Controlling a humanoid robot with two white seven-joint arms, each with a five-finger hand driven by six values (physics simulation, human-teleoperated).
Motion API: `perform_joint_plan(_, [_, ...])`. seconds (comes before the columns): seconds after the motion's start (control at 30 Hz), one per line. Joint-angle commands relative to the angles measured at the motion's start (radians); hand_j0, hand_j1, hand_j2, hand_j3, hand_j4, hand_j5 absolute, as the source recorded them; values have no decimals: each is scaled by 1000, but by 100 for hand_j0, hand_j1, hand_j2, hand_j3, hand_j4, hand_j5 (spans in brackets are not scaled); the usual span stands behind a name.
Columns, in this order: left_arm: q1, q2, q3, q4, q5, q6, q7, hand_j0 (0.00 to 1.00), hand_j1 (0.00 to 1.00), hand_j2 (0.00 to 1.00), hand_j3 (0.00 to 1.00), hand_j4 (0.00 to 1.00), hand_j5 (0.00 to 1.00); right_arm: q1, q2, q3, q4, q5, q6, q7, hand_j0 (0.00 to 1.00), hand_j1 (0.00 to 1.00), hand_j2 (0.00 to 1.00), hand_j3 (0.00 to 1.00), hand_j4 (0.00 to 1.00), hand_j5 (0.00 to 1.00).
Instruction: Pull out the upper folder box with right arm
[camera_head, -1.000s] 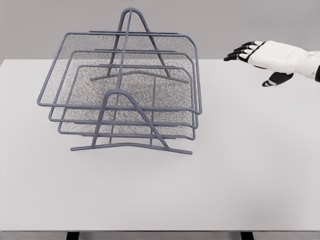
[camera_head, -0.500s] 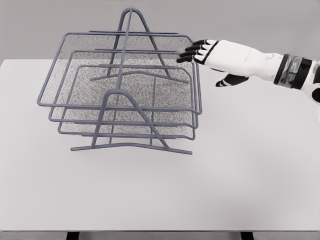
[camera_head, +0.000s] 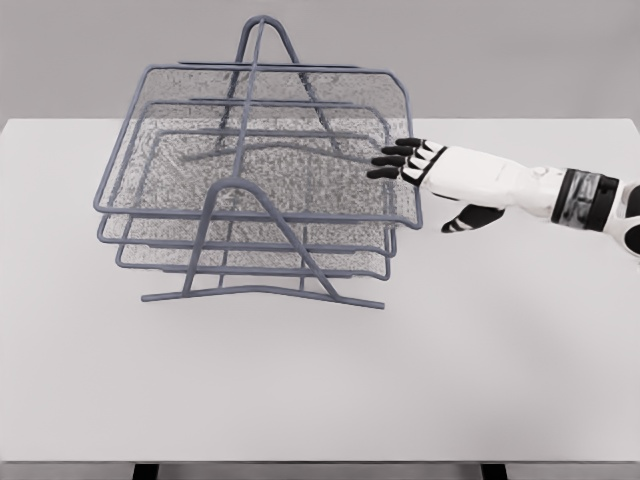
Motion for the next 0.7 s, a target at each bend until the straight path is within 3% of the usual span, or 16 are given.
perform_joint_plan(0.0, [0,0,0,0,0,0,0,100,100,100,100,100,100,2,-65,-6,31,94,-14,9,100,100,100,100,100,100])
perform_joint_plan(0.17, [0,0,0,0,0,0,0,100,100,100,100,100,100,14,-159,-34,39,94,-14,9,100,100,100,100,100,100])
perform_joint_plan(0.27, [0,0,0,0,0,0,0,100,100,100,100,100,100,15,-199,-34,92,96,-14,9,100,100,100,100,100,100])
perform_joint_plan(0.37, [0,0,0,0,0,0,0,100,100,100,100,100,100,25,-280,-37,102,94,-14,9,100,100,100,100,100,100])
perform_joint_plan(0.5, [0,0,0,0,0,0,0,100,100,100,100,100,100,31,-298,-61,204,93,-14,9,100,100,100,100,100,100])
perform_joint_plan(0.67, [0,0,0,0,0,0,0,100,100,100,100,100,100,31,-312,-64,209,94,-14,9,100,100,100,100,100,100])
